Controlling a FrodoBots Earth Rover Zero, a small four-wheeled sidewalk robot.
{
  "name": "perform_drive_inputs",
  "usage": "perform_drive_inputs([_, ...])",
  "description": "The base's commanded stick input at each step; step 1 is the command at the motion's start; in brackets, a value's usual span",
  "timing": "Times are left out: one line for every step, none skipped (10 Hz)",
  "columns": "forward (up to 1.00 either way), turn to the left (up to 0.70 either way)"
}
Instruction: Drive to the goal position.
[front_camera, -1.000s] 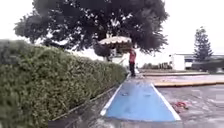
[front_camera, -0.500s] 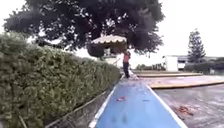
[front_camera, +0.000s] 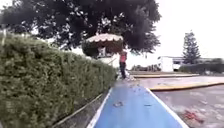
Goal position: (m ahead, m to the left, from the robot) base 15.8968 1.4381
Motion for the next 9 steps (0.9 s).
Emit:
perform_drive_inputs([0.50, 0.00])
perform_drive_inputs([0.50, 0.00])
perform_drive_inputs([0.50, 0.00])
perform_drive_inputs([0.50, 0.00])
perform_drive_inputs([0.50, 0.00])
perform_drive_inputs([0.50, 0.00])
perform_drive_inputs([0.50, 0.00])
perform_drive_inputs([0.50, 0.00])
perform_drive_inputs([0.50, 0.00])
